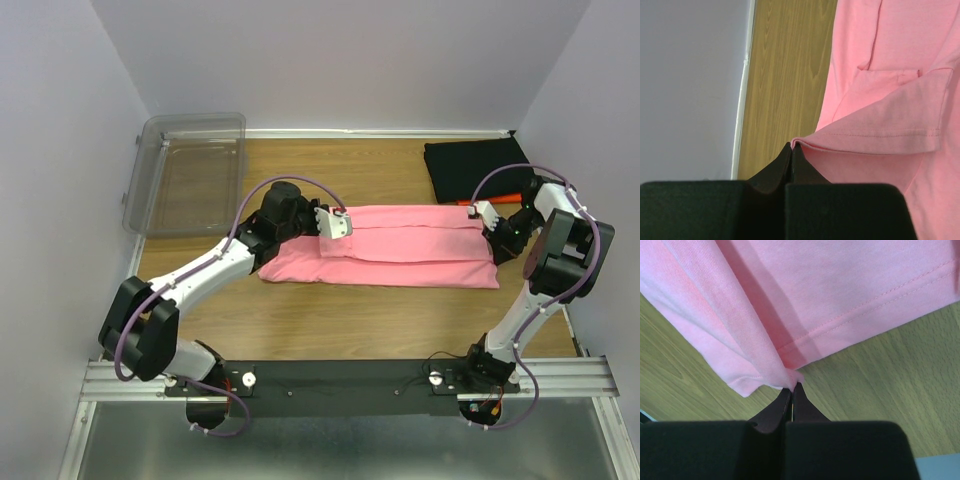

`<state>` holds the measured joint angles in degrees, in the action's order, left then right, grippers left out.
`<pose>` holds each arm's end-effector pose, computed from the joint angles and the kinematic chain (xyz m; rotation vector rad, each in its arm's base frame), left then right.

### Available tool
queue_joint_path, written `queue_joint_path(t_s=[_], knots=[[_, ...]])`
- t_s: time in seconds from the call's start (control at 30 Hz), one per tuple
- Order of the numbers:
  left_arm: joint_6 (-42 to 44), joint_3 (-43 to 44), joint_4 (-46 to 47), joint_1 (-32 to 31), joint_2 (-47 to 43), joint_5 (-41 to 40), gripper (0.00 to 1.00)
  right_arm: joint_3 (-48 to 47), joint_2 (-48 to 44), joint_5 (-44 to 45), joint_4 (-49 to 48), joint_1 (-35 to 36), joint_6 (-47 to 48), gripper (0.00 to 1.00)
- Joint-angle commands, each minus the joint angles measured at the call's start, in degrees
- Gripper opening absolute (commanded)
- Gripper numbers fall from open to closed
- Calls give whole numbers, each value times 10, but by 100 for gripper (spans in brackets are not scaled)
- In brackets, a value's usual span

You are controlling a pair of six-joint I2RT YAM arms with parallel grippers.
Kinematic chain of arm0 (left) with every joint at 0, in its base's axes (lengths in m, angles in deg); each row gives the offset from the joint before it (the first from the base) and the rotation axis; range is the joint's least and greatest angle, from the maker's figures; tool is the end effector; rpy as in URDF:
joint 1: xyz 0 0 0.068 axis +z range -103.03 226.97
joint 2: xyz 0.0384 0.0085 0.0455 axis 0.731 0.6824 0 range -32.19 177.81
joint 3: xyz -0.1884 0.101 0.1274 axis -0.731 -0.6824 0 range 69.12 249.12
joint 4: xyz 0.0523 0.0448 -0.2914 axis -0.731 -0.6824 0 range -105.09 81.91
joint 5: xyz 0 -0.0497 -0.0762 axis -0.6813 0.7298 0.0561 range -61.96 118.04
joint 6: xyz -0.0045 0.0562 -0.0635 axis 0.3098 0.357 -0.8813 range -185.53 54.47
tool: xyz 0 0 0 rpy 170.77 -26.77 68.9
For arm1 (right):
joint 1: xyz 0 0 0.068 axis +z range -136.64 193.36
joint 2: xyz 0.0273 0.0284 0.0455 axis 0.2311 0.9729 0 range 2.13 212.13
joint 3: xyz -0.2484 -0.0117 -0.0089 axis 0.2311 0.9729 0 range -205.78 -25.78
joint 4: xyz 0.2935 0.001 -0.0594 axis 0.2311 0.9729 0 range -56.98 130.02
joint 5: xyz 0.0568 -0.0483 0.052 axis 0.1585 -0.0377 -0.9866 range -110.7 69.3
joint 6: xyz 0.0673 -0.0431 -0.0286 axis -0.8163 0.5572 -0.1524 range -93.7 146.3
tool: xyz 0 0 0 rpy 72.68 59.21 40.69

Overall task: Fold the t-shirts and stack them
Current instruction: Fold the tshirt

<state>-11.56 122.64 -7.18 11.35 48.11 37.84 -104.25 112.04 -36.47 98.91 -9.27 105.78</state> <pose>0.3130 -0.2399 0.2100 1.4947 1.3519 0.0306 0.3378 -0.1188 0.0962 -1.3955 2.6334 0.4079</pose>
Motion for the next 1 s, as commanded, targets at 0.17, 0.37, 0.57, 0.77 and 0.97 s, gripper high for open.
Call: queue_joint_path(t_s=[0.17,0.37,0.57,0.77,0.97], knots=[[9,26,-5,5,16,14,0,-12,13,7,3,-8,-5,4],[10,31,-5,5,22,15,0,-14,14,2,2,-8,-7,9],[10,37,-4,6,33,17,0,-31,0,-27,-23,-8,-53,51],[9,44,-5,8,43,18,0,-56,-29,-87,-35,-8,-100,53],[8,51,-5,9,53,18,0,-34,-60,-121,-17,-7,-87,53]])
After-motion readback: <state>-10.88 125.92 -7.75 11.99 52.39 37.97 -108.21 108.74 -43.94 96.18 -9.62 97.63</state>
